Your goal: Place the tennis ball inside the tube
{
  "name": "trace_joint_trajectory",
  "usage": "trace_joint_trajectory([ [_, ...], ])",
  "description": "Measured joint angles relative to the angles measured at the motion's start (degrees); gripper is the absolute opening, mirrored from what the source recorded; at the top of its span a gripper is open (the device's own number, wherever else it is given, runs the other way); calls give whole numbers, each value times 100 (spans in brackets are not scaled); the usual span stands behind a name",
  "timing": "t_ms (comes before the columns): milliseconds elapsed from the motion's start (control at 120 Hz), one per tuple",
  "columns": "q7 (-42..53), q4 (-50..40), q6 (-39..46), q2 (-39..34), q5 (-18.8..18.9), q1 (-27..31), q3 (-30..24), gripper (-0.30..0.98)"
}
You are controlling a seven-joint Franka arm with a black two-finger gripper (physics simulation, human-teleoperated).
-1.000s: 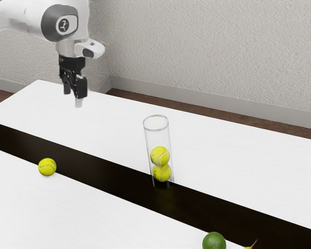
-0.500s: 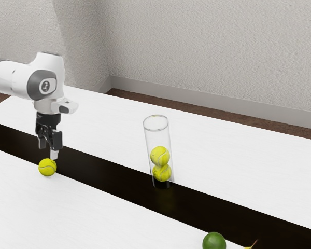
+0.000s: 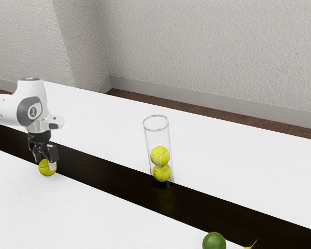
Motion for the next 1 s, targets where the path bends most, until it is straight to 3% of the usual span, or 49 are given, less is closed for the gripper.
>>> trace_joint_trajectory([
  [167,-61,64,291,276,-11,73,2,68],
  [375,-147,39,405,297,-67,84,2,44],
  [567,-237,20,428,180,-42,85,-48,32],
  [750,-362,16,171,-816,-18,89,-794,18],
  [1000,-481,699,-363,-1272,-432,28,-1953,18],
])
